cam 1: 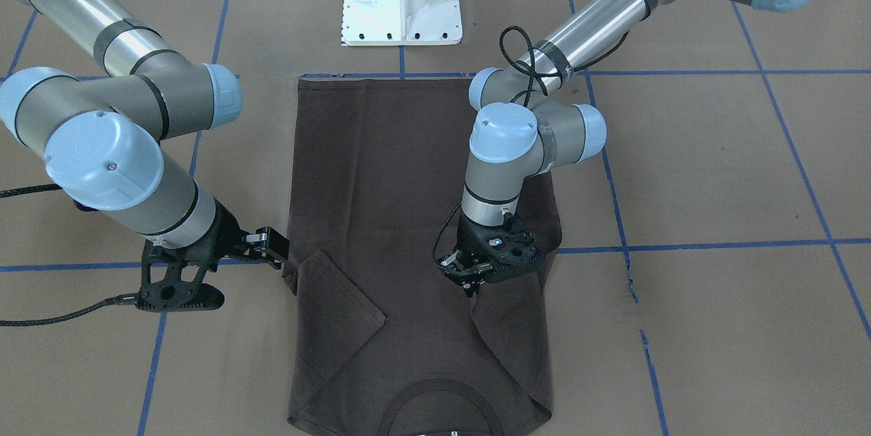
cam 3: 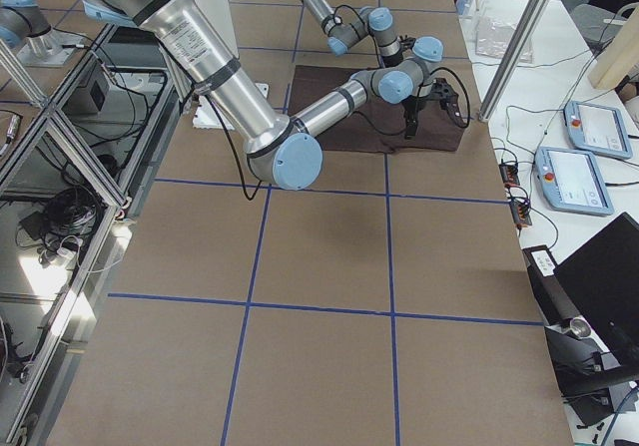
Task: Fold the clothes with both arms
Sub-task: 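Grasp the sleeve nearest the left gripper and fold it inward over the body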
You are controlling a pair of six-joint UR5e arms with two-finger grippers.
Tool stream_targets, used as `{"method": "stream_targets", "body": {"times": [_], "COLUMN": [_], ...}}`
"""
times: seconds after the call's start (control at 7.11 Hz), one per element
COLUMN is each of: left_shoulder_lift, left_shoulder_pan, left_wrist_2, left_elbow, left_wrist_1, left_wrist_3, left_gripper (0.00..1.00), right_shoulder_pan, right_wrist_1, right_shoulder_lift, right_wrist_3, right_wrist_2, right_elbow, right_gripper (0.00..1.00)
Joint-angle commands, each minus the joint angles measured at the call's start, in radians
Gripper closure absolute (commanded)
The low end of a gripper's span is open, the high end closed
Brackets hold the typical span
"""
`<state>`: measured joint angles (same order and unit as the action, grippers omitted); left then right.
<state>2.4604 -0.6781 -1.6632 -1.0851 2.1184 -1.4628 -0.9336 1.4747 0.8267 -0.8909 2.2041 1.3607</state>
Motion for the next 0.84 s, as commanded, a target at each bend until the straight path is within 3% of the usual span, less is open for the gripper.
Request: {"method": "stream_targets", "body": {"times": [0.0, 0.28, 0.42, 0.7], "left_shoulder_lift": [0.005, -0.023, -0.084, -0.252], "left_shoulder_pan": [-0.001, -0.004, -0.004, -0.004], "left_wrist_2": [-0.001, -0.026, -0.082, -0.122], "left_elbow": [0.002, -0.088, -0.187, -0.5], "left_wrist_1": [0.005, -0.018, -0.091, -0.285], "left_wrist_3": [0.043, 0.059, 0.088, 0.326], "left_gripper": [0.01, 0.0, 0.0, 0.0], "right_shoulder_pan": [0.001, 0.007, 0.042, 0.177], "right_wrist_1": [-0.032, -0.034, -0.034, -0.028], "right_shoulder_lift": [0.008, 0.015, 0.058, 0.228], "right_wrist_3": [0.001, -0.011, -0.122, -0.277], "right_wrist_2": [-0.003, -0.004, -0.014, -0.116], "right_elbow": [-0.002, 0.018, 0.085, 0.344], "right_gripper": [0.0, 0.0, 0.0, 0.0]}}
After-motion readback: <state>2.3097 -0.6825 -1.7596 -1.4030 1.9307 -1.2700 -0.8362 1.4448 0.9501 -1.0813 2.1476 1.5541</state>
